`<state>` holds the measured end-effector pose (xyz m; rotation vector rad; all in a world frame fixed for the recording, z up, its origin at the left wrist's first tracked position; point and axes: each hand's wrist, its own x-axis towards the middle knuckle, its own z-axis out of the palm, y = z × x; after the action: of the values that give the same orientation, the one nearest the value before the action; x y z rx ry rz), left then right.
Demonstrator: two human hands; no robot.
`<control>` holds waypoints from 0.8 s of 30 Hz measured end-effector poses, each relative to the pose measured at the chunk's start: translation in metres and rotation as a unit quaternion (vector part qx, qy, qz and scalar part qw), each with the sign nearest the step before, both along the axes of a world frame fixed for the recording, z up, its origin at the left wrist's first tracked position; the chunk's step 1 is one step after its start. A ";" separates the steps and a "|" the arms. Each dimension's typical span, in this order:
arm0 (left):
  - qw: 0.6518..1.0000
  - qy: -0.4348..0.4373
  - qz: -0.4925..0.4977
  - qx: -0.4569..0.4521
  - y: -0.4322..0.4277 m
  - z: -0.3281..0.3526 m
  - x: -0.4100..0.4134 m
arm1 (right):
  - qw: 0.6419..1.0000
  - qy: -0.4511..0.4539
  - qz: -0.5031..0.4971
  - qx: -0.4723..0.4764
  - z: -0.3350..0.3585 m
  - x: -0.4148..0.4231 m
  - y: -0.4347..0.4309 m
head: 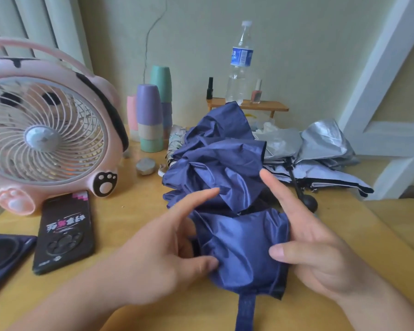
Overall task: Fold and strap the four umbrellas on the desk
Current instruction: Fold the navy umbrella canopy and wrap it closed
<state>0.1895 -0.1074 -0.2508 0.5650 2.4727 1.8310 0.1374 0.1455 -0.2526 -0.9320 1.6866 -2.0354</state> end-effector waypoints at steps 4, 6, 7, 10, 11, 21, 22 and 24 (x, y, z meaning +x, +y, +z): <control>0.996 -0.014 -0.008 -0.089 -0.002 0.004 0.007 | 0.998 -0.015 0.057 -0.006 -0.003 0.003 -0.004; 0.987 0.030 0.043 -0.149 -0.001 0.004 0.005 | 0.999 -0.008 0.032 0.014 -0.007 0.003 -0.008; 0.983 0.047 0.067 -0.162 -0.001 0.003 0.004 | 1.000 -0.001 0.003 0.025 -0.008 0.003 -0.010; 0.982 0.060 0.126 -0.126 -0.003 -0.004 -0.004 | 0.998 -0.016 -0.060 0.031 -0.008 0.000 -0.012; 0.986 0.050 0.133 -0.084 -0.003 -0.005 -0.006 | 0.998 -0.036 -0.057 0.015 -0.007 -0.001 -0.011; 0.956 -0.030 0.131 0.263 0.002 -0.001 -0.012 | 0.998 -0.059 -0.017 -0.019 0.001 -0.004 0.000; 0.953 -0.028 0.128 0.274 0.002 0.000 -0.012 | 0.998 -0.052 -0.031 0.000 0.001 -0.004 0.001; 0.956 -0.016 0.127 0.263 0.004 0.002 -0.010 | 0.996 -0.053 -0.061 0.029 0.003 -0.003 0.004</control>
<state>0.1799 -0.1038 -0.2485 0.2190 2.1031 2.5957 0.1340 0.1493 -0.2497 -0.7046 1.7731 -2.0616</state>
